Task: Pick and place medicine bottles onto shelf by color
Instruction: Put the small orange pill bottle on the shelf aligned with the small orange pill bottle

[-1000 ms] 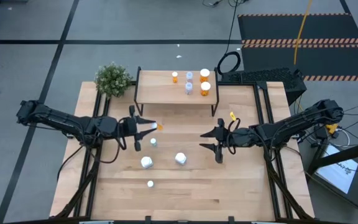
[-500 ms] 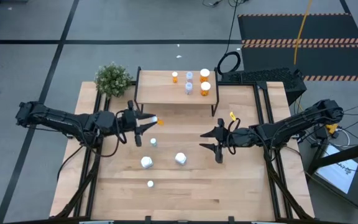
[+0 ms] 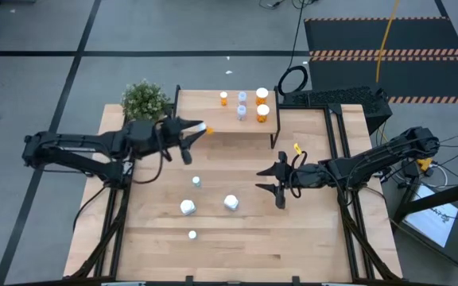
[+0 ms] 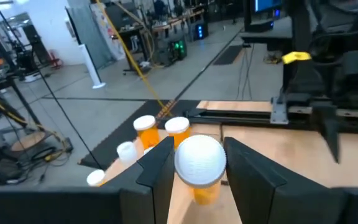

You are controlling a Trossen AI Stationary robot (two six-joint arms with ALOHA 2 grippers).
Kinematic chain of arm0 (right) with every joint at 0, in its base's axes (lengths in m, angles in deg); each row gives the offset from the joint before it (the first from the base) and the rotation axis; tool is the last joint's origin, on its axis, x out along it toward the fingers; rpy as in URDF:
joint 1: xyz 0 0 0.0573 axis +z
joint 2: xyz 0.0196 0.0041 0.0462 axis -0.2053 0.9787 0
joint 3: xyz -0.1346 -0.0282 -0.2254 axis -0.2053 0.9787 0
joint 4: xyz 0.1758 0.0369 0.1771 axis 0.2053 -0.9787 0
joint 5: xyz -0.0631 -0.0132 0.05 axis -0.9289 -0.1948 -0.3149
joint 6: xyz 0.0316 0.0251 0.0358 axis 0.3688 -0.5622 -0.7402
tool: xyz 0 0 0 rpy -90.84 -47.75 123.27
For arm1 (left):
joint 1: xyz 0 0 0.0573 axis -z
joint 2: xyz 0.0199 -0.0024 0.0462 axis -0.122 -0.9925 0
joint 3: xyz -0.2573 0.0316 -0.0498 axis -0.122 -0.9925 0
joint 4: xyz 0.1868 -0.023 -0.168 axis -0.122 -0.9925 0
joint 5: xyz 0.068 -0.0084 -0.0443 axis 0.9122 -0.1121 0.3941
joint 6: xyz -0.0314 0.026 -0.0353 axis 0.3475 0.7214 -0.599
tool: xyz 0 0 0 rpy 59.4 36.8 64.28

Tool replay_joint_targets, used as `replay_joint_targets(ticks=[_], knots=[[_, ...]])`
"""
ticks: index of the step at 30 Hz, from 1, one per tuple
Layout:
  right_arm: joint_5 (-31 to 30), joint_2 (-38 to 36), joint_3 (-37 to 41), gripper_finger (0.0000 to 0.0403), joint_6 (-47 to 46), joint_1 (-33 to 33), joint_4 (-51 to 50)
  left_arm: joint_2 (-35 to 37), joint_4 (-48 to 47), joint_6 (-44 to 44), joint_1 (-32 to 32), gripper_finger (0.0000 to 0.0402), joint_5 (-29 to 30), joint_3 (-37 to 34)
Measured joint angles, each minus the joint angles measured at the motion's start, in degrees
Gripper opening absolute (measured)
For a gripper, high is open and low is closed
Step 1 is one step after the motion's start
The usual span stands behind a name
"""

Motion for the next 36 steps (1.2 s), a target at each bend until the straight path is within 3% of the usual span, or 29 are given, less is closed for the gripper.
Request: replay_joint_targets(ticks=[12,24,36], knots=[[0.02,0.00,0.00,0.0169,-0.06,0.00,-0.61,-12.52,-6.52,0.71,-9.77,0.0136,-10.26,10.76],[0.14,0.00,0.00,0.0169,-0.14,0.00,-1.62,-22.53,-16.72,1.25,-18.73,0.0136,-16.02,24.14],[0.18,0.00,0.00,0.0169,-0.17,0.07,-1.71,-29.39,-16.91,-0.31,-24.68,0.0136,-20.51,25.14]])
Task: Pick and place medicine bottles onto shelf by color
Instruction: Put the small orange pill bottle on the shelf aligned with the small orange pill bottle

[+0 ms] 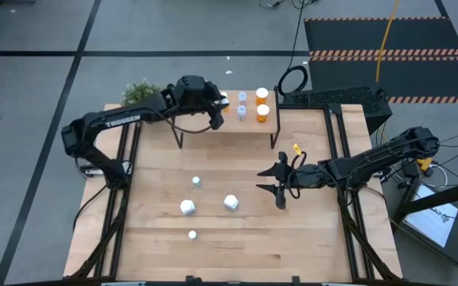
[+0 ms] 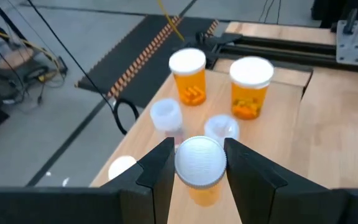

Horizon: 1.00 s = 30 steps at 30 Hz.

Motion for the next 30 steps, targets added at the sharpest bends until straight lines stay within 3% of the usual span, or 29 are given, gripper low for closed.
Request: replay_joint_targets(ticks=[9,30], knots=[[0.02,0.00,0.00,0.0169,0.04,0.35,-0.98,-4.29,0.03,-0.19,-1.88,0.0136,-0.76,0.00],[0.04,-0.01,0.00,0.0169,-0.40,0.35,-1.07,-4.30,-2.93,-1.68,-1.92,0.0136,-0.45,-0.63]])
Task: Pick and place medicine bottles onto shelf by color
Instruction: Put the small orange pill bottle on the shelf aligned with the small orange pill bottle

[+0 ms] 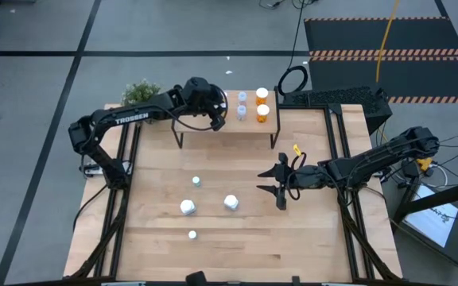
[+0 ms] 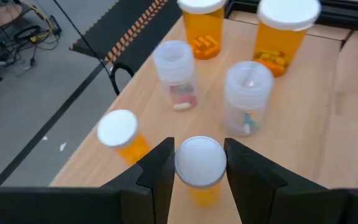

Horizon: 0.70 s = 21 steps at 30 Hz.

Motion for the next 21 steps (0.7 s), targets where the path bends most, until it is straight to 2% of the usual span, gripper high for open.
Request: replay_joint_targets(ticks=[21], knots=[[-0.02,0.00,0.00,0.0169,0.40,0.00,0.04,0.00,1.44,-3.18,0.13,0.0136,3.35,-0.04]])
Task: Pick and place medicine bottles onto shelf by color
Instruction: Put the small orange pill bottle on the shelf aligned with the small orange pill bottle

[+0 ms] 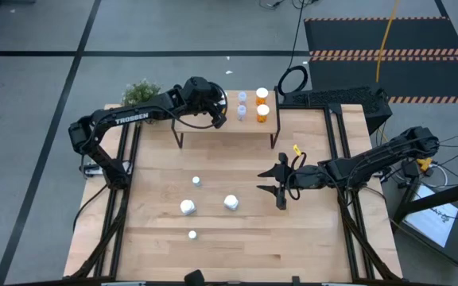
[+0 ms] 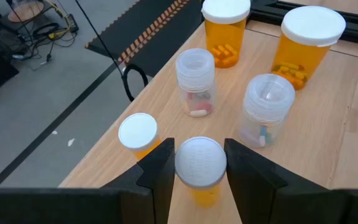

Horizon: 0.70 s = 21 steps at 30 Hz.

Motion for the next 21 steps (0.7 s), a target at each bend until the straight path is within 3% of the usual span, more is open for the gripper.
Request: replay_joint_targets(ticks=[21], knots=[[0.00,-0.01,0.00,0.0169,0.22,0.00,0.00,-3.79,1.85,-0.03,1.07,0.0136,1.78,0.05]])
